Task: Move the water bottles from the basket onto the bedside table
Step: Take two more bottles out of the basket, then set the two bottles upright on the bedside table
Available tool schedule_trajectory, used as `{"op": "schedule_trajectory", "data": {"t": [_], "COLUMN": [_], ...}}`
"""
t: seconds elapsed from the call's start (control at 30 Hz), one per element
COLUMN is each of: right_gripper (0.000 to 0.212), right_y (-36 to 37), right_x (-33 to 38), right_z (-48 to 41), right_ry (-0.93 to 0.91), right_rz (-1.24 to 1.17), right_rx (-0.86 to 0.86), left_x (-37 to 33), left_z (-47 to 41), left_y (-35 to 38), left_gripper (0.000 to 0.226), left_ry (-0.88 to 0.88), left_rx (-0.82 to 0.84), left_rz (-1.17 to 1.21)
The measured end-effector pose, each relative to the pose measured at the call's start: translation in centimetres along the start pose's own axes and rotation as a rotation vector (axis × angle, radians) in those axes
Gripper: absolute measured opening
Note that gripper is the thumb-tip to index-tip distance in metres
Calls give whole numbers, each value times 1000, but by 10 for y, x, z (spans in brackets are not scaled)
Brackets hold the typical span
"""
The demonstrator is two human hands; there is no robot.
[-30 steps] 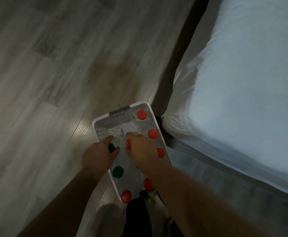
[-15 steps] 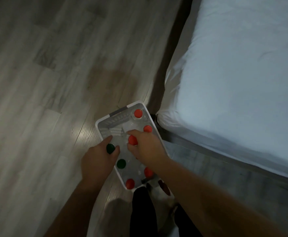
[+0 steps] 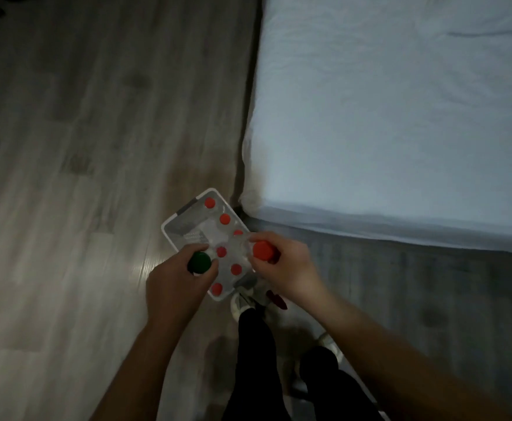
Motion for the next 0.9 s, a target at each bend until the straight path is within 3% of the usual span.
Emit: {"op": "schedule_trajectory", "data": {"t": [0.17, 0.43, 0.67, 0.9], "right_gripper": [29, 19, 16, 22], "right_y": [-87, -209, -295, -347], "right_x": [-15, -115, -212, -278], "right_z": [92, 257, 394, 496], "right_ry": [-46, 72, 132, 156], "right_rz": [-85, -131, -249, -372], "right_rx": [-245, -581, -825, -1063], "left_x": [-75, -224, -320, -398], "left_z": [53, 160, 256, 317], "left_y": [-4, 44, 103, 154], "left_gripper": [29, 22, 21, 15], "left_ry": [199, 501, 539, 717], "left_rx": [75, 186, 226, 312], "left_rz": [5, 71, 203, 210]}}
Point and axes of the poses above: each hand's wrist, its own z-axis away from the middle knuckle, its own y-axis out of the palm, x = y × z, the point moved 7 cm from there along -z, towards the middle knuckle, and after that the axes turned 15 degrees about -z, right-handed, at the moved point
